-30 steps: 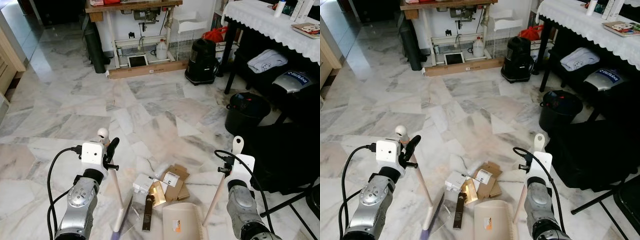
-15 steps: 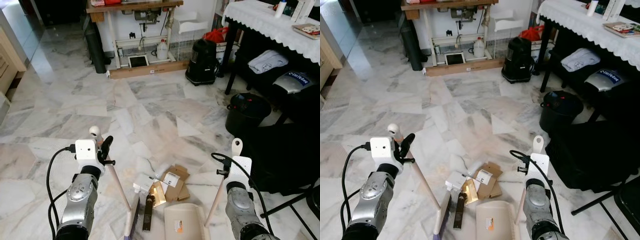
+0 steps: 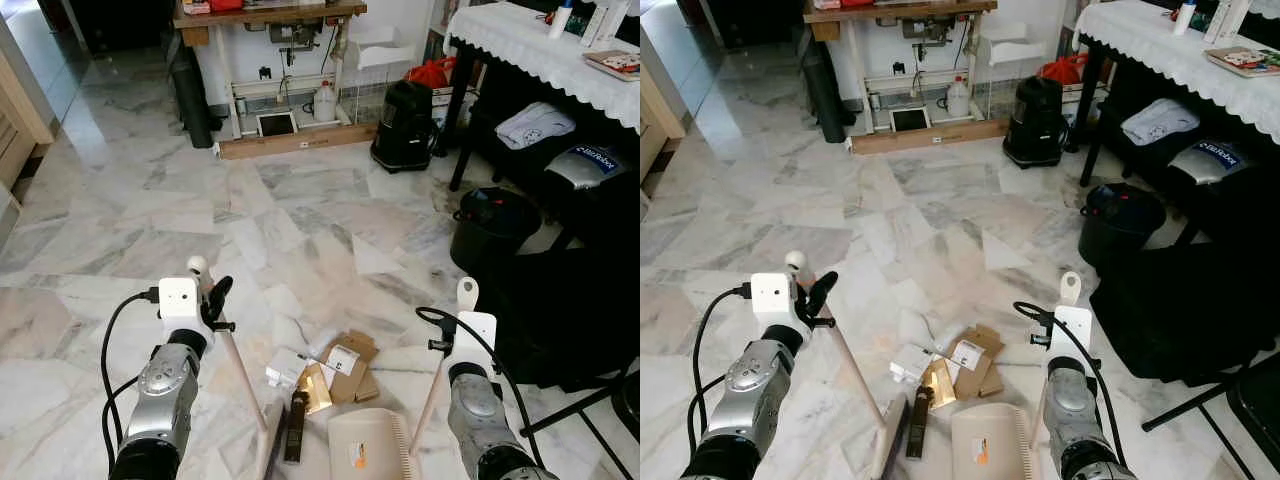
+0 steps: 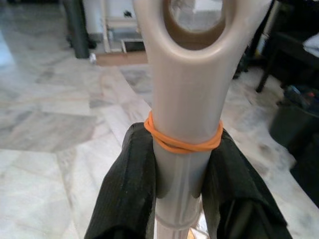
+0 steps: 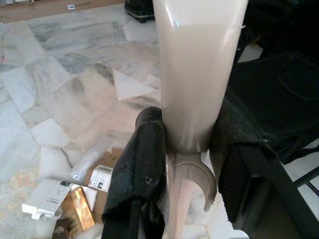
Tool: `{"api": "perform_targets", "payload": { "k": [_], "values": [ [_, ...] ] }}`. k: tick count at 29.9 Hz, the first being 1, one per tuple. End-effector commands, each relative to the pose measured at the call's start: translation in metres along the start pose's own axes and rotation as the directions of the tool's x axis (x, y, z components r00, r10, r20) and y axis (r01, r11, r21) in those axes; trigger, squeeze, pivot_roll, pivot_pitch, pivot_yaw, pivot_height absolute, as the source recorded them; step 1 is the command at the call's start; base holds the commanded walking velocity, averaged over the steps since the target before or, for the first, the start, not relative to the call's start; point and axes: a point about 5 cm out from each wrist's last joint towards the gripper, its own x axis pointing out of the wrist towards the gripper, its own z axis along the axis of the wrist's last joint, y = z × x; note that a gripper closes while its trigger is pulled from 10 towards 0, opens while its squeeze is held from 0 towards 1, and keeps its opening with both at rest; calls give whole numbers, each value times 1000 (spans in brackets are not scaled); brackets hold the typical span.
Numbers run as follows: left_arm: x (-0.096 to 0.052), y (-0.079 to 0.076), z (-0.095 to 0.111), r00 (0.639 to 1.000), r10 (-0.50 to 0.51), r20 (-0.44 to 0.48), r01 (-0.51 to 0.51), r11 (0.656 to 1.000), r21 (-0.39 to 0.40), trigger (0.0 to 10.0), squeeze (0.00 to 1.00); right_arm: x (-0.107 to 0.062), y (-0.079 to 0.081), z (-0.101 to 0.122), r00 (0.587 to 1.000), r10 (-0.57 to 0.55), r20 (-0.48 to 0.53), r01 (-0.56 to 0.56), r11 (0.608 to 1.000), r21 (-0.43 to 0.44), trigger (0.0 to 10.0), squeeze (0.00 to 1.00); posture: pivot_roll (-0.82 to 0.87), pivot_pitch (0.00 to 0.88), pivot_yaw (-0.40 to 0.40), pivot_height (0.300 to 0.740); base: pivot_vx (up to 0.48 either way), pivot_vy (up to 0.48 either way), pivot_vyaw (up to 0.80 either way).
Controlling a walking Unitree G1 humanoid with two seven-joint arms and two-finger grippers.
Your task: Sweep floor
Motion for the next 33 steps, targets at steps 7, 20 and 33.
{"api": "perform_targets", "payload": {
  "k": [7, 20, 33],
  "values": [
    [9, -12, 6, 993, -115, -25, 113, 991, -68, 10000, 0, -6, -4, -19, 995, -17, -95, 15, 1000, -22, 10000, 0, 71, 0, 10, 740, 0, 0, 0],
    [12, -17, 23, 975, -217, 38, 215, 906, -365, 10000, 0, -6, -1, -18, 995, -11, -100, 9, 1000, -20, 10000, 0, 77, 0, 12, 740, 0, 0, 0],
    [7, 10, 75, 963, -10, 270, 89, 954, -285, 10000, 0, -6, -1, -19, 994, -6, -105, 3, 1000, -24, 10000, 0, 83, 0, 8, 740, 0, 0, 0]
  ]
}}
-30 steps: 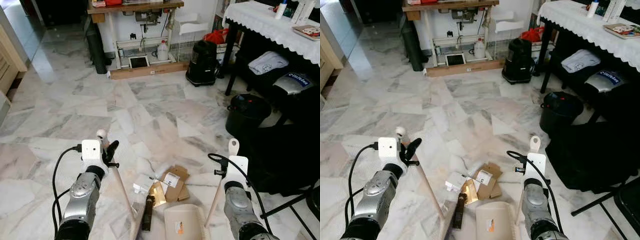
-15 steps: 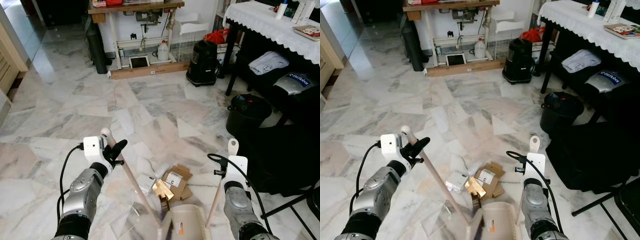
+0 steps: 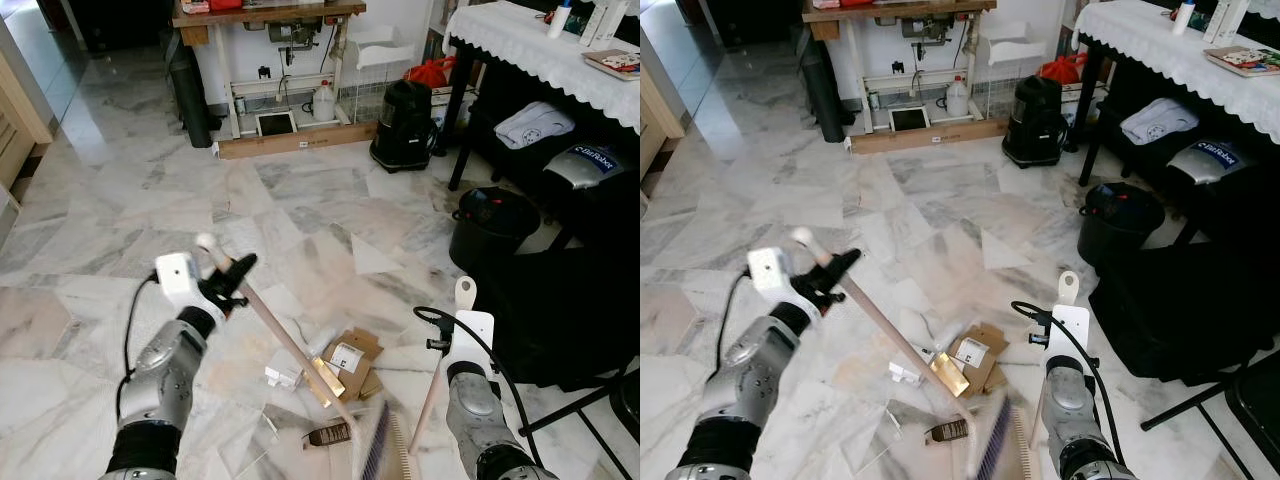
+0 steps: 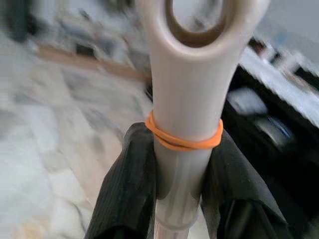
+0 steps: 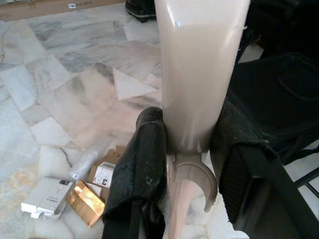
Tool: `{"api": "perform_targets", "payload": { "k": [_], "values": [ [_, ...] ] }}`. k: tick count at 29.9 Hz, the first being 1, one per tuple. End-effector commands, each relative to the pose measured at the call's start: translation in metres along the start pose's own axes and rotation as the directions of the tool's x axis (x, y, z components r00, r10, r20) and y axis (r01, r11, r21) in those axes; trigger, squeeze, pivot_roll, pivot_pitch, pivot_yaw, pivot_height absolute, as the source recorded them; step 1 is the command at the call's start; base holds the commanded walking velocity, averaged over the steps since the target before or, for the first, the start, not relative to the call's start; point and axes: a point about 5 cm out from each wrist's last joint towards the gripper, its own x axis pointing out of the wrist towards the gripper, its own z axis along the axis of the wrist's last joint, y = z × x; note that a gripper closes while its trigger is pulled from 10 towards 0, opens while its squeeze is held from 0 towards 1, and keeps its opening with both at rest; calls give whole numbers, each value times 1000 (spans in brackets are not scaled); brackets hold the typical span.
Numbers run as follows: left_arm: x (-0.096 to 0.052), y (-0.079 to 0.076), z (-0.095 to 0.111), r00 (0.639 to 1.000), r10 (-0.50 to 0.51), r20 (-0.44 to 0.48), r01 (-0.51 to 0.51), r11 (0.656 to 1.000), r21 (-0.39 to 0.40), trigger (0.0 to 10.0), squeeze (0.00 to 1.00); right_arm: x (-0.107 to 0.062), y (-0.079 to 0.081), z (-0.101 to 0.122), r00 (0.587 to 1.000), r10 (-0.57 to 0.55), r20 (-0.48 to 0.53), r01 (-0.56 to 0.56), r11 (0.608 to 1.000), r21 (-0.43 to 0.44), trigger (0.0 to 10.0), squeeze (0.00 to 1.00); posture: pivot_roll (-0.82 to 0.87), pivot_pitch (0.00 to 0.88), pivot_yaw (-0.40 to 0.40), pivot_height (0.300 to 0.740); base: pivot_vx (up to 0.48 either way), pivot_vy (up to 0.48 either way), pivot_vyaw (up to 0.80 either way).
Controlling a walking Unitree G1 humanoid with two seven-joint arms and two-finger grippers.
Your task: Sweep floor
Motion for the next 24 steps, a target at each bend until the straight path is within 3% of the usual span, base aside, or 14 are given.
{"api": "perform_targets", "payload": {
  "k": [1, 4, 9, 15, 24],
  "values": [
    [2, 1, 30, 988, 26, 152, -35, 997, 62, 10000, 0, -6, -3, -20, 994, -8, -105, 6, 1000, -19, 10000, 0, 85, 0, 7, 740, 0, 0, 0],
    [-1, 3, 38, 980, 46, 191, -74, 987, 141, 10000, 0, -7, -2, -21, 994, -4, -110, 1, 1000, -24, 10000, 0, 87, 0, 4, 740, 0, 0, 0],
    [-7, 7, 22, 994, 43, 98, -71, 948, 310, 10000, 0, -7, -1, -21, 994, 0, -110, -2, 1000, -26, 10000, 0, 87, 0, 4, 740, 0, 0, 0],
    [-13, 10, 9, 995, 71, 67, -91, 924, 371, 10000, 0, -6, -2, -20, 994, 0, -109, -3, 1000, -28, 10000, 0, 88, 0, -2, 740, 0, 0, 0],
    [-17, 8, -11, 998, 57, -38, -34, 897, 441, 10000, 0, -5, -2, -19, 994, 7, -111, -11, 999, -34, 10000, 0, 90, 0, -4, 740, 0, 0, 0]
  ]
}}
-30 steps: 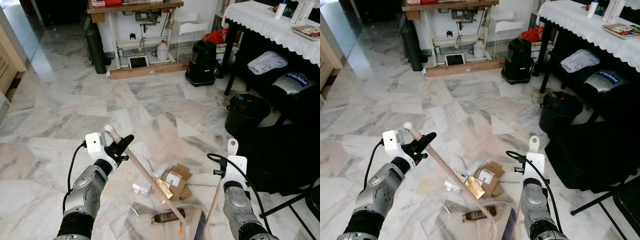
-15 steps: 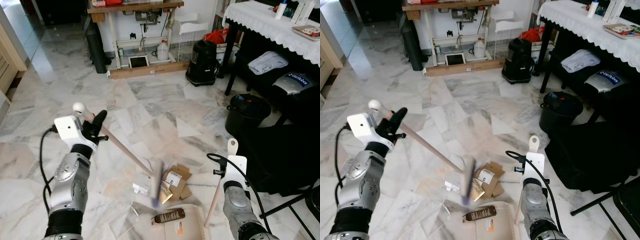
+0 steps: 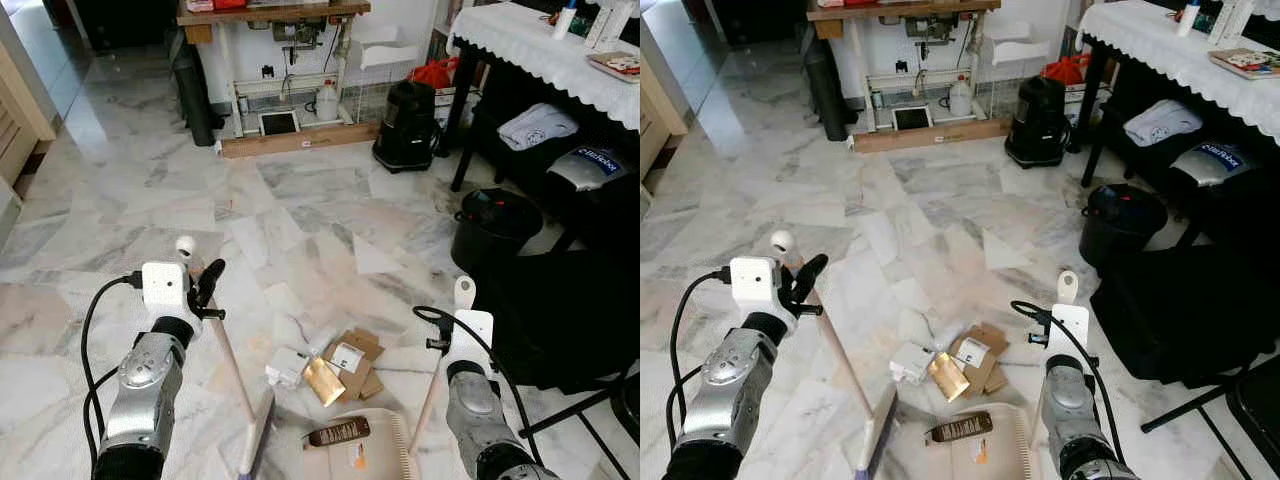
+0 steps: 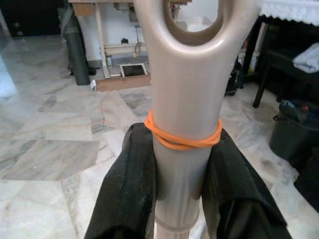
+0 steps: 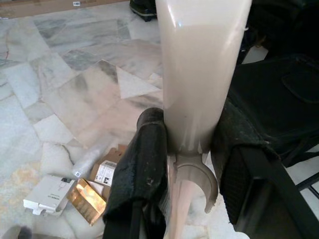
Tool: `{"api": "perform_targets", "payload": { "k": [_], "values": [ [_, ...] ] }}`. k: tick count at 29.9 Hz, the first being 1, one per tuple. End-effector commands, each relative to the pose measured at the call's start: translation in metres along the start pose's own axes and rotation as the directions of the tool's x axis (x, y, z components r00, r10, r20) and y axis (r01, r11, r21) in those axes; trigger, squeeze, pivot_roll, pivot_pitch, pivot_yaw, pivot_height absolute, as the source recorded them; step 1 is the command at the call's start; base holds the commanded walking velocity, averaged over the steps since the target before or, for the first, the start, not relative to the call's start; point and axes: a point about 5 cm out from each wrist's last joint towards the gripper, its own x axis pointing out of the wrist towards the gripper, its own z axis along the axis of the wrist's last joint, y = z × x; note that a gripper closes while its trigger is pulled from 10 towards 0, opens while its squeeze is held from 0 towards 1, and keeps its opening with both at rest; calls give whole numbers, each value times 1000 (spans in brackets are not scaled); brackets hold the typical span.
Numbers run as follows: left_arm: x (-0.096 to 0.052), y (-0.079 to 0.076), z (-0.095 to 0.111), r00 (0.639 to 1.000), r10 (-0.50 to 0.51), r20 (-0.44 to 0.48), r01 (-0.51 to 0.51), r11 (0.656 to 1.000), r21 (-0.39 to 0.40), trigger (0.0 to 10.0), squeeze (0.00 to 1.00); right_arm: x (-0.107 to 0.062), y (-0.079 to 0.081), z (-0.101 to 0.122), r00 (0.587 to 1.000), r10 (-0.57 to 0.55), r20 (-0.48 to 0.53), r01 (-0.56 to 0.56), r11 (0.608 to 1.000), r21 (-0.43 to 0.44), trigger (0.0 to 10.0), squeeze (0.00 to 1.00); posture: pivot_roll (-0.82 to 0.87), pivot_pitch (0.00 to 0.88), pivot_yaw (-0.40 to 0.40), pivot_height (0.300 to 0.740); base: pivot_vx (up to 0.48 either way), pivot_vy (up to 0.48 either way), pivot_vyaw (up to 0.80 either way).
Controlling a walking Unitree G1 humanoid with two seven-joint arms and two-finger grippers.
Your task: Sweep floor
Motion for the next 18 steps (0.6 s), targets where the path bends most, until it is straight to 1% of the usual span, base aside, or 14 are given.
{"api": "perform_targets", "payload": {
  "k": [1, 6, 8, 11, 14, 18],
  "values": [
    [1, 1, 0, 1000, -7, -1, 7, 999, 47, 10000, 0, -6, -2, -20, 995, -2, -101, -1, 1000, -27, 10000, 0, 89, 0, -4, 740, 0, 0, 0],
    [1, -5, -2, 1000, -11, -5, 11, 1000, 26, 10000, 0, -6, -3, -20, 995, -3, -101, 0, 1000, -29, 10000, 0, 85, 0, -3, 740, 0, 0, 0],
    [2, -7, -7, 1000, -14, -20, 14, 1000, 14, 10000, 0, -6, -4, -19, 995, -7, -100, 4, 1000, -27, 10000, 0, 84, 0, -4, 740, 0, 0, 0],
    [2, -7, -15, 999, 2, -41, -2, 1000, 8, 10000, 0, -5, -5, -19, 995, -7, -99, 4, 1000, -29, 10000, 0, 82, 0, -4, 740, 0, 0, 0],
    [2, -6, -21, 998, 39, -51, -41, 998, -41, 10000, 0, -6, -5, -19, 995, -8, -97, 5, 1000, -29, 10000, 0, 76, 0, -6, 740, 0, 0, 0],
    [3, -5, -26, 996, 62, -63, -67, 994, -81, 10000, 0, -6, -5, -19, 995, -8, -95, 5, 1000, -29, 10000, 0, 71, 0, -7, 740, 0, 0, 0]
  ]
}}
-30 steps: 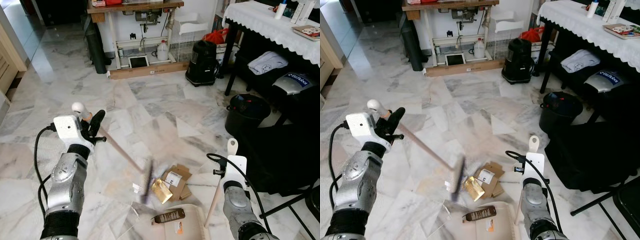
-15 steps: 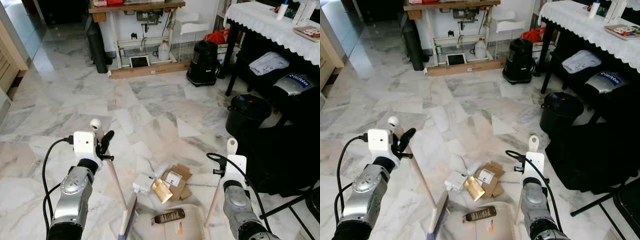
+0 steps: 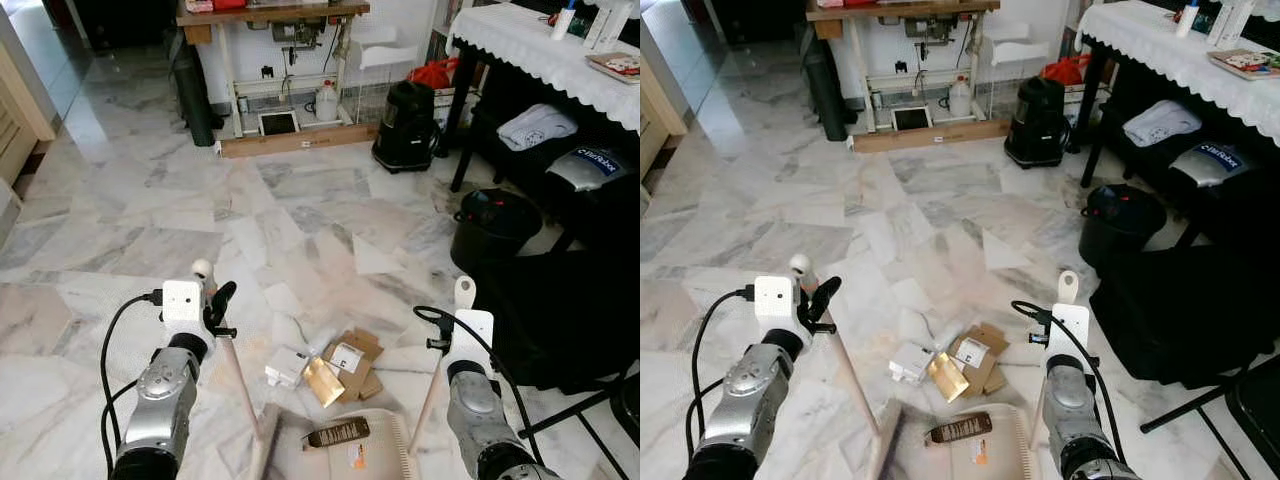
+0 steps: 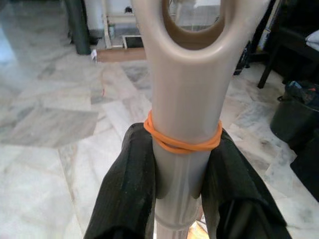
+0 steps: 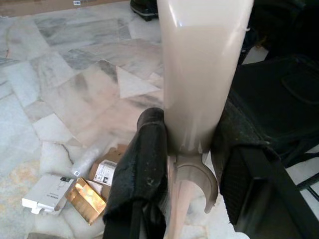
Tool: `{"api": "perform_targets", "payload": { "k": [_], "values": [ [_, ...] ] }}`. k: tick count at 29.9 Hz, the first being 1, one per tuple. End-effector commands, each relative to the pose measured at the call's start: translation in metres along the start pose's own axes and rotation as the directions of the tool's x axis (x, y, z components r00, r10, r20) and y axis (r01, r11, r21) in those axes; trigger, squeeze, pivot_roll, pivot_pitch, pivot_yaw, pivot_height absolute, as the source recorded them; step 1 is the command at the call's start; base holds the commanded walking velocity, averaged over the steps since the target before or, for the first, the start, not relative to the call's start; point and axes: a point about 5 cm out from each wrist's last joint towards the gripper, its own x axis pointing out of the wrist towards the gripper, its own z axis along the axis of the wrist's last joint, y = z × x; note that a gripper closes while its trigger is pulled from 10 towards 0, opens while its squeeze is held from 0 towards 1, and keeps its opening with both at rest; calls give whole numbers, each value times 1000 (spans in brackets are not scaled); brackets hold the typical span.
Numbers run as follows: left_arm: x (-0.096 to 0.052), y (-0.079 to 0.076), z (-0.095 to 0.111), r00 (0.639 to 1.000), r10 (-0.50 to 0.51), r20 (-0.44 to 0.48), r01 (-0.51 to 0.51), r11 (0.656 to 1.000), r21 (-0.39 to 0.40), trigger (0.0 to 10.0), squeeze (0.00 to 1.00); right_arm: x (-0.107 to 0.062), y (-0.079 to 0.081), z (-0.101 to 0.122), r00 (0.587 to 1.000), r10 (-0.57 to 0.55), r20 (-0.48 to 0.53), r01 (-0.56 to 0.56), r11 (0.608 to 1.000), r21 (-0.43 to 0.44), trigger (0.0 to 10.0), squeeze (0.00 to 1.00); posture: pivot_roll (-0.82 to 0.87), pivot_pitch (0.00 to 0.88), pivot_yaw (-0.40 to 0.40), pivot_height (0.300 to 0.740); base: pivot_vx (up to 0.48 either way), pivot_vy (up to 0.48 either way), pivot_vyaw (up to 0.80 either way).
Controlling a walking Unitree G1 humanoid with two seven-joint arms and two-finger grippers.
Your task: Sweep floor
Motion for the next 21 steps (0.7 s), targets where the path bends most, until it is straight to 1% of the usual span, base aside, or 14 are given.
{"api": "perform_targets", "payload": {
  "k": [1, 4, 5, 8, 10, 11, 12, 13, 21],
  "values": [
    [5, 2, 8, 999, 15, 43, -14, 1000, -26, 10000, 0, -6, -4, -19, 995, -8, -95, 5, 1000, -27, 10000, 0, 70, 0, -7, 740, 0, 0, 0],
    [8, 0, 6, 1000, 8, 29, -8, 1000, -7, 10000, 0, -6, -4, -20, 995, -9, -95, 7, 1000, -28, 10000, 0, 64, 0, -5, 740, 0, 0, 0],
    [13, -3, 5, 1000, 1, 20, -2, 999, 44, 10000, 0, -6, -5, -20, 995, -12, -95, 9, 1000, -28, 10000, 0, 55, 0, -1, 740, 0, 0, 0],
    [18, -6, 6, 1000, -10, 13, 9, 996, 94, 10000, 0, -6, -6, -20, 995, -15, -94, 12, 1000, -28, 10000, 0, 50, 0, 2, 740, 0, 0, 0],
    [23, -13, 11, 999, -36, 29, 34, 997, 72, 10000, 0, -6, -7, -20, 995, -20, -93, 18, 999, -26, 10000, 0, 44, 0, 5, 740, 0, 0, 0],
    [27, -22, 13, 997, -79, 27, 77, 995, 62, 10000, 0, -6, -9, -21, 995, -25, -92, 23, 999, -26, 10000, 0, 44, 0, 6, 740, 0, 0, 0],
    [29, -26, 13, 995, -95, 19, 94, 994, 64, 10000, 0, -7, -9, -21, 995, -27, -92, 25, 999, -26, 10000, 0, 44, 0, 6, 740, 0, 0, 0],
    [29, -26, 13, 995, -95, 19, 94, 994, 64, 10000, 0, -7, -9, -21, 995, -27, -92, 25, 999, -26, 10000, 0, 44, 0, 6, 740, 0, 0, 0],
    [34, -47, 6, 983, -179, -32, 181, 981, 64, 10000, 0, -6, -11, -21, 995, -36, -93, 34, 999, -23, 10000, 0, 33, 0, 13, 740, 0, 0, 0]
  ]
}}
